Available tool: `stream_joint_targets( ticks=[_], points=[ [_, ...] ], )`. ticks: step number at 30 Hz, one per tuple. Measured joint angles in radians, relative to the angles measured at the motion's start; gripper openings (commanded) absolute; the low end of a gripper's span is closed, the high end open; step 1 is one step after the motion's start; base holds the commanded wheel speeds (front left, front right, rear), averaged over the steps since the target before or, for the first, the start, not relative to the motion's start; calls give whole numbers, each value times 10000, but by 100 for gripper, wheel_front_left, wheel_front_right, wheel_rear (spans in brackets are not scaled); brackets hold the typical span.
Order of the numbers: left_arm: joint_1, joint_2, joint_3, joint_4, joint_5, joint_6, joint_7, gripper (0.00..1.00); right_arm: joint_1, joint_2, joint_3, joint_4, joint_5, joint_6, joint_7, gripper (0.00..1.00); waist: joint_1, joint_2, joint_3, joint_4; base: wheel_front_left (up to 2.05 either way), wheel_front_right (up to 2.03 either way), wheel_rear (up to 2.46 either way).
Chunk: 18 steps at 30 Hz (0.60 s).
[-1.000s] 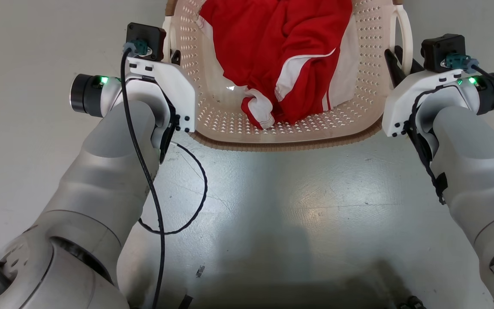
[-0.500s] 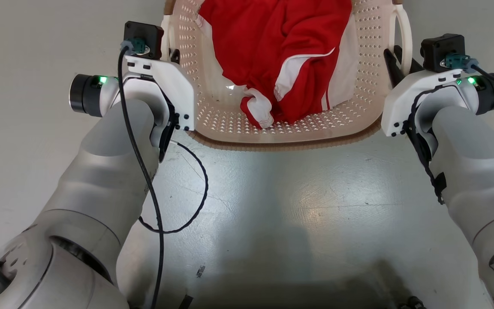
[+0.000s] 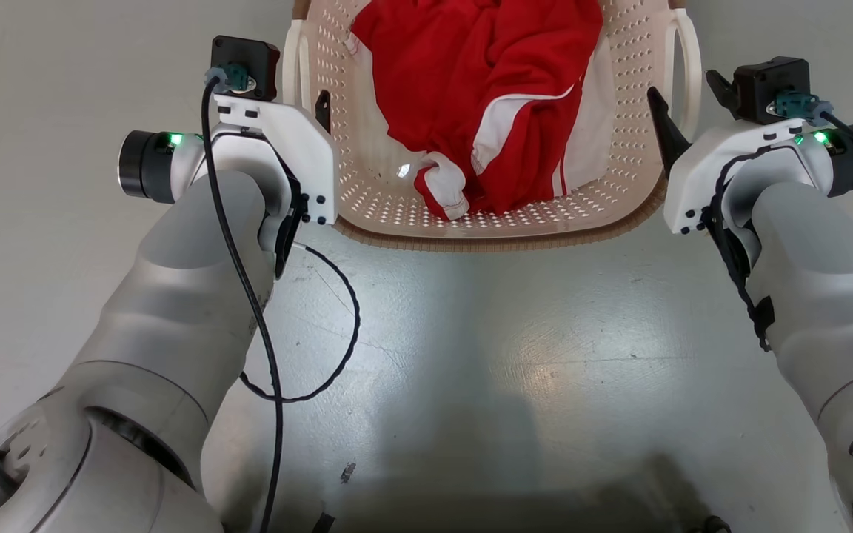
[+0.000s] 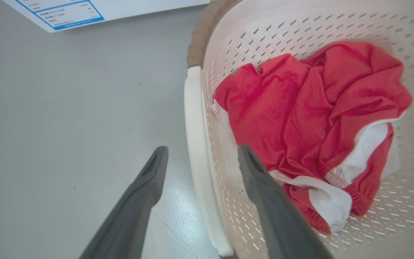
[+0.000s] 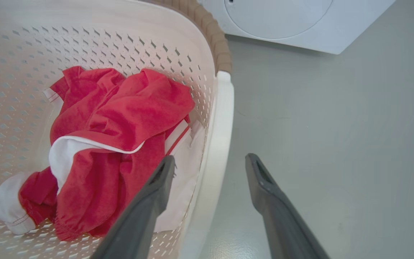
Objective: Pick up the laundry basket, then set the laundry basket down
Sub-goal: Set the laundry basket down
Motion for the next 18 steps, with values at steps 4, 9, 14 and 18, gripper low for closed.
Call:
stream_joint_targets(
  ticks=[4, 9, 14, 18],
  points=[
    [11, -6, 4, 0, -65, 59, -2, 100, 31, 6, -211, 0, -207, 0, -88, 100, 0, 0, -159, -5, 0, 0, 0],
    [129, -12, 151, 0, -253, 163, -291, 100, 209, 52, -502, 2, -305, 0, -301, 100, 0, 0, -518, -4, 0, 0, 0],
    [516, -8, 270, 2, -451, 174, -635, 100, 419, 17, -828, -96, -374, 0, -405, 100, 1, 0, -1072, 15, 0, 0, 0],
    [872, -4, 326, 4, -514, 169, -903, 100, 735, -104, -1076, -303, -518, 0, -474, 100, 1, 0, -1632, 30, 0, 0, 0]
  ],
)
